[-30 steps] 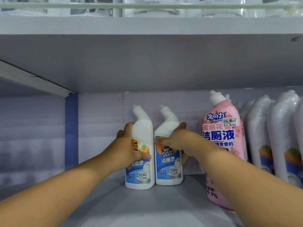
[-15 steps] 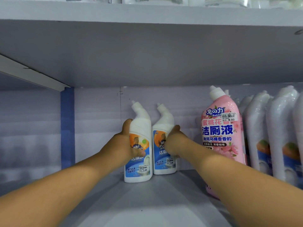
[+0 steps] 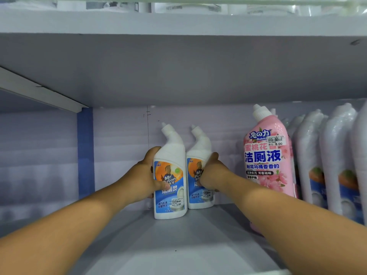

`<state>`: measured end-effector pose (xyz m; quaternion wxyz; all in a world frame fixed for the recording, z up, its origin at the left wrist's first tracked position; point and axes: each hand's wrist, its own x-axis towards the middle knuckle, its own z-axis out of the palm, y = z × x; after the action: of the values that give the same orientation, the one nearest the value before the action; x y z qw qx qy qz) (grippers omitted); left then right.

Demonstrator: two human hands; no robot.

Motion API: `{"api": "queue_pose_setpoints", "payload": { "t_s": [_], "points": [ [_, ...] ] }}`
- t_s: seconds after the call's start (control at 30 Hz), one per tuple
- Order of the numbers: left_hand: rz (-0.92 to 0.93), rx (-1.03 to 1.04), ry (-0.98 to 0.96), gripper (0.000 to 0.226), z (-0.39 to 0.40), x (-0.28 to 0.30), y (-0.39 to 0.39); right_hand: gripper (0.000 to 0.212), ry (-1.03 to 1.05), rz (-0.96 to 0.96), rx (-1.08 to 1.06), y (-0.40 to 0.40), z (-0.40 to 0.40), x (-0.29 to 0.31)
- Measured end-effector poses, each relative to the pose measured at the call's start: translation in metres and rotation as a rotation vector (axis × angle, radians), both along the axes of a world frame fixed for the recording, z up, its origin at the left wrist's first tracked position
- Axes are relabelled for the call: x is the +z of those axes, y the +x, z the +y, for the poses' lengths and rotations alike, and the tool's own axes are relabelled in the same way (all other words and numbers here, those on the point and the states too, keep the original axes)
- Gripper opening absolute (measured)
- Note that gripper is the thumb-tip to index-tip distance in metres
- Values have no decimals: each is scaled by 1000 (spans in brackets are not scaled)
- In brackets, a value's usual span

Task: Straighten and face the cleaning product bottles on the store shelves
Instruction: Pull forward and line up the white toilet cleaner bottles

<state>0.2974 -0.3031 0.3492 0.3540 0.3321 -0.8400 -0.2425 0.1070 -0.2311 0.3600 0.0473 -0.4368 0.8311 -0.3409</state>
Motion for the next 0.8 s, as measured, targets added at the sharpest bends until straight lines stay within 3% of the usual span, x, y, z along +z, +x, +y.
{"api": "queue_pose_setpoints", "payload": {
  "t_s": [0.07,0.13,0.17,0.2,0.27,0.3,0.37,0.43,0.5,0.57,0.67,0.7,0.8],
  "points": [
    [-21,12,-14,91,4,1,2,61,-32,25,43,12,16,2],
    [-73,63,-73,96,11,3,4,42,149,145,83,19,40,7],
    [-89,119,-128,99,15,6,5,37,165,97,96,26,54,14],
    [-65,189,-184,100,19,9,6,31,102,43,120,31,68,24],
    [102,259,-296,90,32,19,6,28,26,165,193,27,97,38],
    [205,242,-346,79,42,26,4,27,-19,198,206,23,115,44],
    [317,128,-330,60,63,39,-4,17,-296,228,171,9,155,49],
    [255,-3,-209,50,87,49,-21,9,-640,337,56,-11,193,50],
    [113,-97,-58,54,110,51,-43,27,-663,390,-48,-29,217,44],
    [33,-175,39,72,125,48,-70,51,-462,310,-61,-43,219,34],
    [31,-269,157,98,138,44,-99,48,-372,26,100,-49,203,14],
    [45,-315,217,94,140,44,-104,47,-408,-39,137,-52,197,9],
    [121,-466,358,53,147,47,-106,44,-453,-181,253,-54,187,4]
  ]
}}
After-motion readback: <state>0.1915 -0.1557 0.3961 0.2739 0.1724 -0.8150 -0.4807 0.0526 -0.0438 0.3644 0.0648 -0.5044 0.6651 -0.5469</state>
